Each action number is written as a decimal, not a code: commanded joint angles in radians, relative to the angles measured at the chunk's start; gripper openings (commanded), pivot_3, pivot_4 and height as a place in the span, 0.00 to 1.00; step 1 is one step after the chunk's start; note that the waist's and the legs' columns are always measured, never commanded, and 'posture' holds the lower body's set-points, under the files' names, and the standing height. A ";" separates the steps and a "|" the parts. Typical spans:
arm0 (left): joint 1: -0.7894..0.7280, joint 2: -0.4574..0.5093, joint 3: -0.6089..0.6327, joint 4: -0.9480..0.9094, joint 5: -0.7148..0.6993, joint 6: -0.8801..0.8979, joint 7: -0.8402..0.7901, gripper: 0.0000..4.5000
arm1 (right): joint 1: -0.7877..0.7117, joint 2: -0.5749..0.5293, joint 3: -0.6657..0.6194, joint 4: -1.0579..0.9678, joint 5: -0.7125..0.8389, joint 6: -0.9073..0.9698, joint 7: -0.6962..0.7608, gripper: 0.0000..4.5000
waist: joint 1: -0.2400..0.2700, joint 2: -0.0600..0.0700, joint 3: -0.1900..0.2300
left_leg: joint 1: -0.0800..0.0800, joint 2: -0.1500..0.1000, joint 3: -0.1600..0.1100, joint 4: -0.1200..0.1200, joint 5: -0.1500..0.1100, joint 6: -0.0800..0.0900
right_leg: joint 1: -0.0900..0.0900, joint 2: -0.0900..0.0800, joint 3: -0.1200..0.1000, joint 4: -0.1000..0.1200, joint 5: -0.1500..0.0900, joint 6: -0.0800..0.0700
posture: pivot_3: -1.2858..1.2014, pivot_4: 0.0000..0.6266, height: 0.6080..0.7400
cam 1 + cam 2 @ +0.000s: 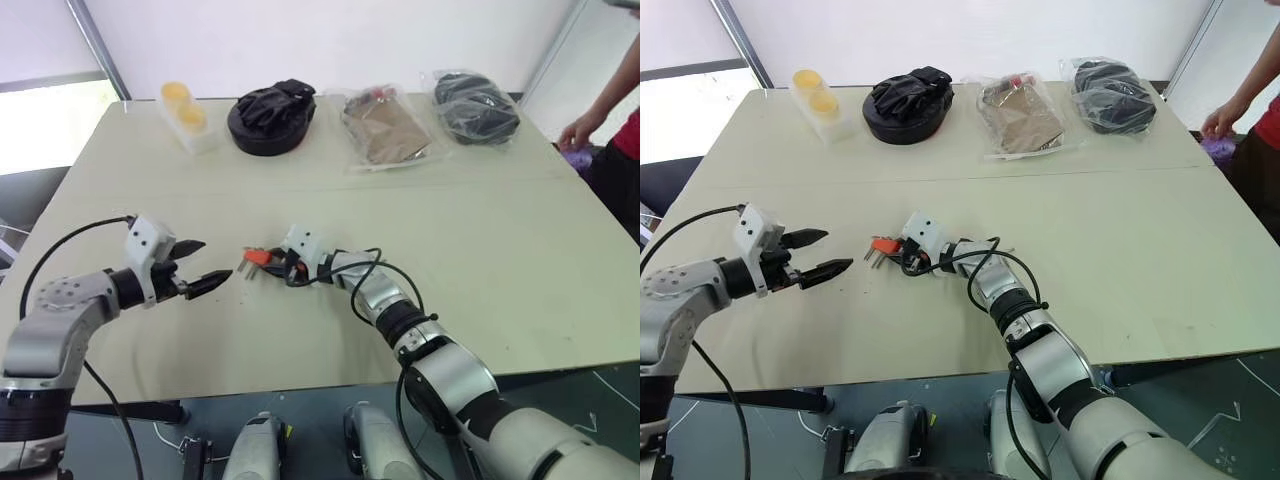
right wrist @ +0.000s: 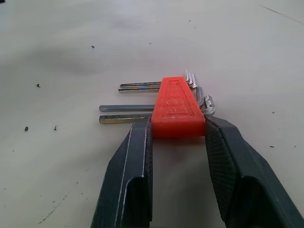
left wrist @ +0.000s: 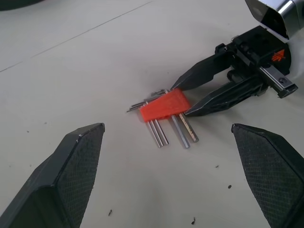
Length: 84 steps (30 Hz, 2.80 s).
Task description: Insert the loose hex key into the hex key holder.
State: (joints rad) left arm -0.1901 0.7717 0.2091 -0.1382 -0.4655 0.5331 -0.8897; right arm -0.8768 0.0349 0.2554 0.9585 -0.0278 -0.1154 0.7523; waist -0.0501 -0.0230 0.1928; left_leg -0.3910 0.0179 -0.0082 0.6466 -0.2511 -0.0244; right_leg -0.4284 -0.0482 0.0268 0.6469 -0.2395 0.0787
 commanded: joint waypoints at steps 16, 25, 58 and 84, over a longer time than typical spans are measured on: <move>-0.407 -0.241 -0.068 0.538 -0.137 0.029 -0.224 1.00 | -0.196 -0.424 0.109 -0.299 -0.217 -0.503 0.178 0.22 | 0.006 0.000 0.001 | -0.002 -0.004 0.002 0.002 0.000 0.000 | 0.000 0.003 -0.002 0.000 0.000 0.001 | 0.52 0.24 1.00; -0.612 -0.332 -0.138 0.787 -0.055 -0.062 -0.365 1.00 | -0.217 -0.469 0.106 -0.275 -0.206 -0.593 0.175 0.22 | 0.006 0.000 0.001 | -0.003 -0.004 0.003 0.001 0.000 0.000 | -0.001 0.003 -0.001 0.000 0.000 0.001 | 0.52 0.24 1.00; -0.790 -0.351 -0.130 0.972 0.056 -0.118 -0.494 0.01 | -0.093 -0.469 0.112 -0.469 -0.229 -0.496 0.089 0.22 | 0.007 0.000 0.001 | -0.003 -0.005 0.002 0.002 0.000 0.000 | -0.001 0.003 -0.002 0.000 0.000 0.001 | 0.52 0.24 1.00; -0.491 -0.307 -0.203 0.371 0.145 -0.296 -0.302 0.00 | 0.347 -0.670 -0.216 -1.372 0.319 1.436 0.121 0.99 | 0.035 0.000 0.001 | -0.005 -0.003 0.001 0.004 0.000 0.000 | 0.000 0.001 -0.002 -0.001 0.000 0.000 | 0.52 0.24 1.00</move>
State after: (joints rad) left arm -0.6784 0.4650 -0.0064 0.2832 -0.2950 0.2290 -1.2087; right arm -0.5164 -0.6226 0.0677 -0.3512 0.2563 1.2718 0.8887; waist -0.0149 -0.0231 0.1940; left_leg -0.3952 0.0146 -0.0067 0.6506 -0.2509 -0.0244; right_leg -0.4289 -0.0469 0.0253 0.6463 -0.2397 0.0790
